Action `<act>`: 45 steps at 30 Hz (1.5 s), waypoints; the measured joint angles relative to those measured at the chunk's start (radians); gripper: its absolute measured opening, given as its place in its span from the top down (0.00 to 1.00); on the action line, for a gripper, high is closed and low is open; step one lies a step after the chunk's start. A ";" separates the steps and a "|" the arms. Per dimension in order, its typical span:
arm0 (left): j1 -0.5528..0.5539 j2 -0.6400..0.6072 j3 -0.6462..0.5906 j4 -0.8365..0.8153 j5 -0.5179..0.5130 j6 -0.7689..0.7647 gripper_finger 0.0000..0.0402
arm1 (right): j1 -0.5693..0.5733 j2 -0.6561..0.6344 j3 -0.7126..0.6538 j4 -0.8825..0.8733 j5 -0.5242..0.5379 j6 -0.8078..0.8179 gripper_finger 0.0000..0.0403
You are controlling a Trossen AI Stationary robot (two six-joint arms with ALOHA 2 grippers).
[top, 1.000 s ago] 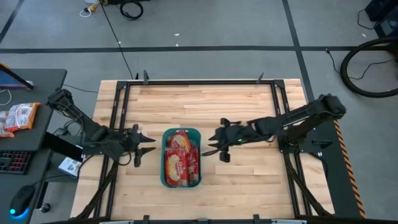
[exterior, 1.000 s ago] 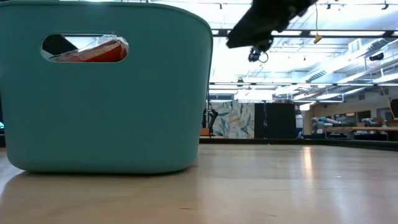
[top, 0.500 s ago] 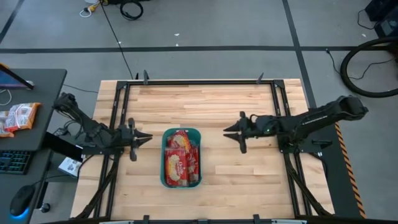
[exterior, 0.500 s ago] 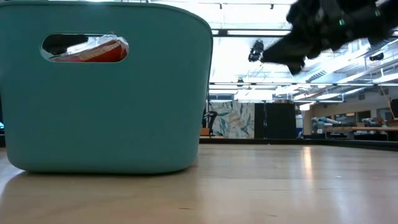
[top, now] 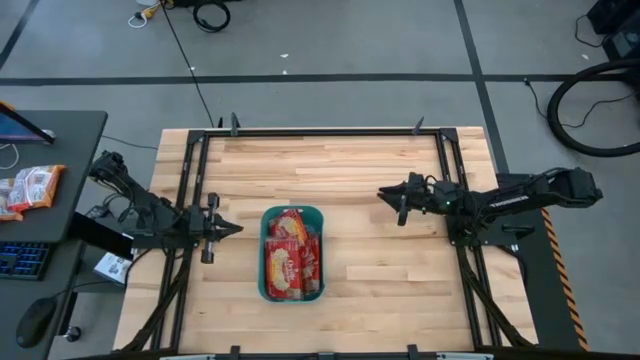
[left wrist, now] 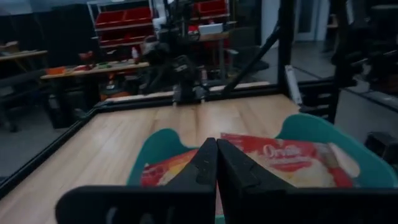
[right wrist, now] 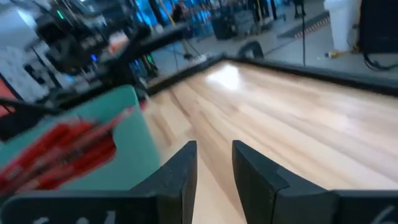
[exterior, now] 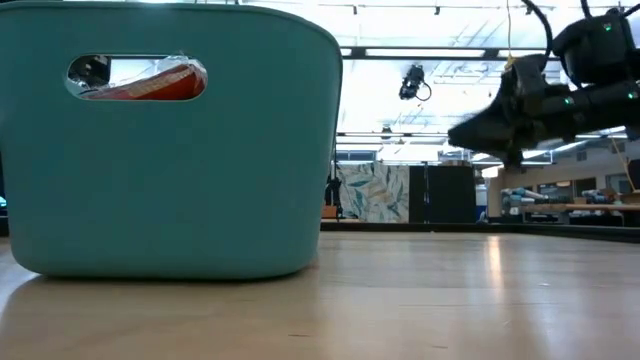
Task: Sort popcorn bags into baskets
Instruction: Return to Home Position
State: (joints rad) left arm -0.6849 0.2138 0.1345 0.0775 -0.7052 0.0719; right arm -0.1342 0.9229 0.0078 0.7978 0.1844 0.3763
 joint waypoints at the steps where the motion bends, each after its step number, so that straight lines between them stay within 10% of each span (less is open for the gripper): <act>1: 0.000 0.000 0.000 0.005 0.010 0.000 0.99 | -0.001 0.005 0.000 0.029 -0.001 0.000 0.74; 45: 0.005 -0.038 -0.125 0.179 0.144 -0.139 0.93 | -0.001 -0.001 0.002 0.158 0.000 -0.020 0.73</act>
State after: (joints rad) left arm -0.6800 0.1761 0.0097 0.2565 -0.5610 -0.0667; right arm -0.1352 0.9222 0.0093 0.9554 0.1841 0.3565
